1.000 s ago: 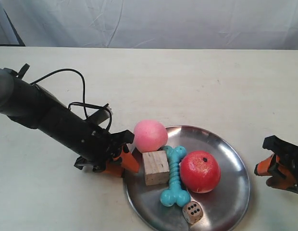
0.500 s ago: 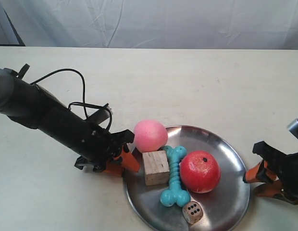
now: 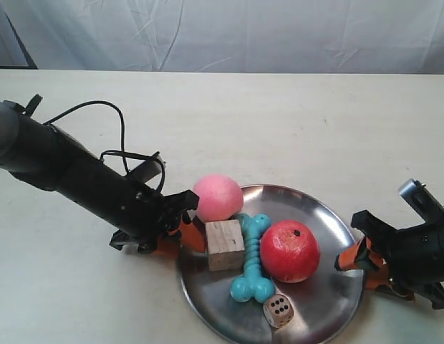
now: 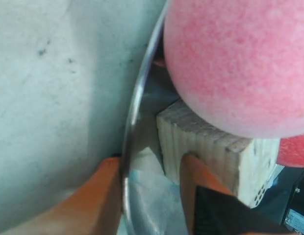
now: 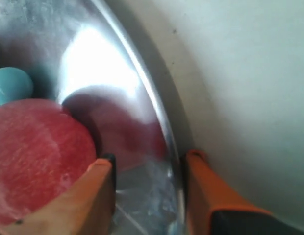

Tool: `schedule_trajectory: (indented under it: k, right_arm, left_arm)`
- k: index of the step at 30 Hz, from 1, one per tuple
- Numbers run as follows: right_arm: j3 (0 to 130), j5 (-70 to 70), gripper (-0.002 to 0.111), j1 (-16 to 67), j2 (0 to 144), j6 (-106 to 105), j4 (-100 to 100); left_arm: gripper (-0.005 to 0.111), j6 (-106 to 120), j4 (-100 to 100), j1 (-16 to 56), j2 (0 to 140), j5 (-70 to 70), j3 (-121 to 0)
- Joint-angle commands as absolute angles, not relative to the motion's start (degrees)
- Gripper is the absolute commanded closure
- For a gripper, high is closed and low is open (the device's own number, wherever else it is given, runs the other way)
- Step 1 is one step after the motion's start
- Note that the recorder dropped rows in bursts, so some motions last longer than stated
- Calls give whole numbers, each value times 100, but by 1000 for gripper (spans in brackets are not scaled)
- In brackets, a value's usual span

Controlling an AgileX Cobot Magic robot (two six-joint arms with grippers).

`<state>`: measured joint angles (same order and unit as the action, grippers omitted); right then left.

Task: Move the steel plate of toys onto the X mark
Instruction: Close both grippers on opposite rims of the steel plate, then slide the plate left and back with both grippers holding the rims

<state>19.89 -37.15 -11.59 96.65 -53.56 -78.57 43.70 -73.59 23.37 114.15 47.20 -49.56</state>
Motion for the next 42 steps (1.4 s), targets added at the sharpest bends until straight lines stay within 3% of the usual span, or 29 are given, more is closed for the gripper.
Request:
schedule_trajectory:
  k: [1, 5, 9, 10, 18, 27, 42]
  right_arm:
    - [1920, -3339, 65, -923, 9865, -5401, -7794]
    - [1920, -3303, 72, -910, 9865, -5401, -7808]
    - [1920, -3288, 103, -910, 9865, -5401, -7787]
    - [1920, -3264, 109, -910, 9865, -5408, -7787]
    - [1920, -3432, 108, -910, 9865, -5448, -7808]
    - [2613, -4754, 108, -910, 9854, -5361, -7752]
    - [3962, -4749, 108, -709, 9854, -4270, -7138]
  left_arm:
    - [72, 4388, -7324, 2507, 11461, 4476, -4919]
    - [87, 4388, -7324, 2624, 11461, 4407, -4919]
    - [107, 4388, -7317, 2646, 11461, 4392, -4919]
    - [107, 4388, -7302, 2646, 11461, 4375, -4919]
    - [107, 4365, -7126, 2635, 11461, 4448, -4919]
    - [107, 4001, -6851, 2410, 11461, 4998, -5255]
    - [107, 3738, -6453, 1566, 11399, 5200, -5601]
